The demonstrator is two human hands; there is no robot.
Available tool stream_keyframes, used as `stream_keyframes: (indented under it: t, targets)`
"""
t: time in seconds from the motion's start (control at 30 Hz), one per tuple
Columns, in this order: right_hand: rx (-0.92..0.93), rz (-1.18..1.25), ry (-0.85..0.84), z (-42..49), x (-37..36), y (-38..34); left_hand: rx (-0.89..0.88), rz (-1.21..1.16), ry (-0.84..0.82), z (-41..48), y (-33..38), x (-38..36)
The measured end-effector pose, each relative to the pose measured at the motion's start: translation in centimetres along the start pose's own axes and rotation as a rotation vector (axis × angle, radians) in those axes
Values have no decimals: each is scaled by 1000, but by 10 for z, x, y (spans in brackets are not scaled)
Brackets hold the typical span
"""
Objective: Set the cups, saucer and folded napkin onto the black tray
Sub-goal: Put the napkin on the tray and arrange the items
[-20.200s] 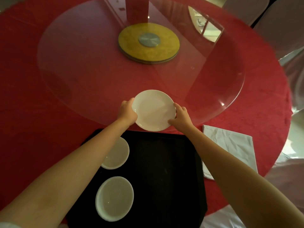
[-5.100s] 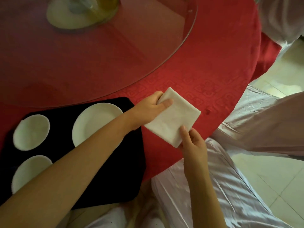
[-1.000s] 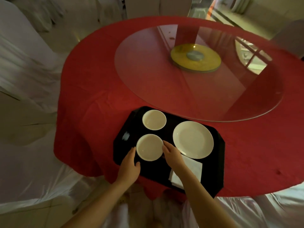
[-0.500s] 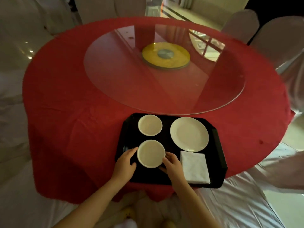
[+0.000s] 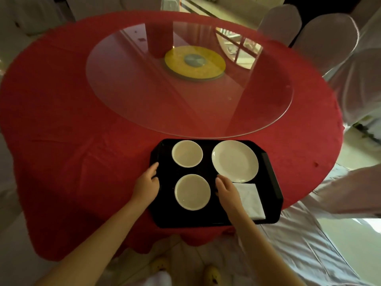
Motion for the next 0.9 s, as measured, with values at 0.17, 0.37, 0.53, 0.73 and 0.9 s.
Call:
stream_keyframes:
  t: [0.17,0.37,0.53,0.73,0.9]
  targets:
    - [79,-87,-98,42,0,-43,87,-43,-56,45,16,-16]
    - [111,-161,-184,71,-23,-68,155,35,-124,40,9,-43]
    - [77,-137,-155,84,-29,-72,62,97,-119,37,10,-49]
    - [57,-215,-111,84,-20,-56,-26,150,-98,60,19,-42]
    - [245,-314,-242,91,-15,-64,-77,169,-155,76,25,-40]
Point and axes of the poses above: each hand's wrist, its own z-axis towards the middle knuckle, its own x-axis out of the back of the hand, y = z × x, the point moved 4 cm from there along z, towards the middle knuckle, and after that the axes turned 15 degrees about -z, right-handed, at the moved point
